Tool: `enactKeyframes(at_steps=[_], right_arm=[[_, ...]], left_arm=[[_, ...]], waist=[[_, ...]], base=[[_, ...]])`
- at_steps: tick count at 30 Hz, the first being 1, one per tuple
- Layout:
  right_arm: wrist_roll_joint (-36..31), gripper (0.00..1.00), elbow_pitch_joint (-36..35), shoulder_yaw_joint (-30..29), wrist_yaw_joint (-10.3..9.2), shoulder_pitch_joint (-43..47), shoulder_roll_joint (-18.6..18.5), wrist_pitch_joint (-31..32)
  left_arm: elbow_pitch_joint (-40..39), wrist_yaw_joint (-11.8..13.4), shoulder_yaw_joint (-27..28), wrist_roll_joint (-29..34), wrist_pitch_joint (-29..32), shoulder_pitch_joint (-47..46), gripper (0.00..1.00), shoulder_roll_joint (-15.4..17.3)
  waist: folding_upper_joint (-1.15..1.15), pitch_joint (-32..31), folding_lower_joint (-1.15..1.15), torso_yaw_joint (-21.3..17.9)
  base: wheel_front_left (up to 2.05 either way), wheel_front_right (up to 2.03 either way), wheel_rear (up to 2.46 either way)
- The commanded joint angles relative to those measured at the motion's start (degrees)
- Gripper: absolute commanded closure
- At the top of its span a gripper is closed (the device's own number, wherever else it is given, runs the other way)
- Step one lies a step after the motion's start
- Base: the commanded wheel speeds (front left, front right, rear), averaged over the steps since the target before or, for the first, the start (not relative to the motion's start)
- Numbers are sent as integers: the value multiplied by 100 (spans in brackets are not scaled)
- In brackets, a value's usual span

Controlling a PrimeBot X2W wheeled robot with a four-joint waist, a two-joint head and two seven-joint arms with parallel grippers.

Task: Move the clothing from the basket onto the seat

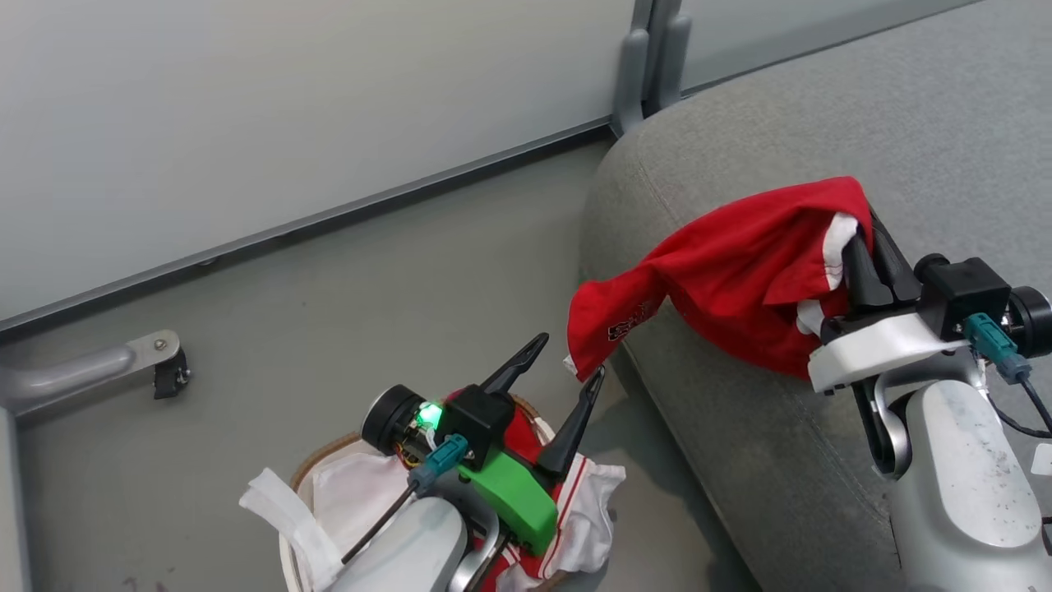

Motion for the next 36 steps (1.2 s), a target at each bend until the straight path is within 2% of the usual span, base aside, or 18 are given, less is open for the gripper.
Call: enactKeyframes(at_steps=[1,8,15,18,27,32,36], right_arm=[[-28,100,-39,-57,-6,-82,-12,-2],[66,100,-94,-440,-6,-400,-13,-2],[-334,100,-122,-1095,-6,-1510,-39,-2],[-480,100,-121,-1407,-6,-2110,-201,-2],[-927,100,286,-2147,-6,-3715,-1043,-2],[-1101,100,717,-2522,-6,-3929,-1104,-2],[-1238,100,1027,-2584,-6,-3575,-915,-2]], left_arm=[[13,-19,-15,79,-3,-102,0,61],[-20,-19,-140,130,-3,-287,0,203],[-99,-19,-234,226,-3,-666,0,399],[-148,-18,-285,294,-3,-858,0,496],[-357,-18,-436,540,-3,-1503,0,799],[-406,-18,-478,615,-3,-1711,0,869],[-433,-18,-458,658,-3,-1772,0,875]], waist=[[0,342,0,-355],[0,721,0,-336],[0,1454,0,-124],[0,1860,0,7],[0,3113,0,369],[0,3525,0,487],[0,3690,0,536]], base=[[0,0,0],[0,0,0],[0,0,0],[0,0,0],[0,0,0],[0,0,0],[0,0,0]])
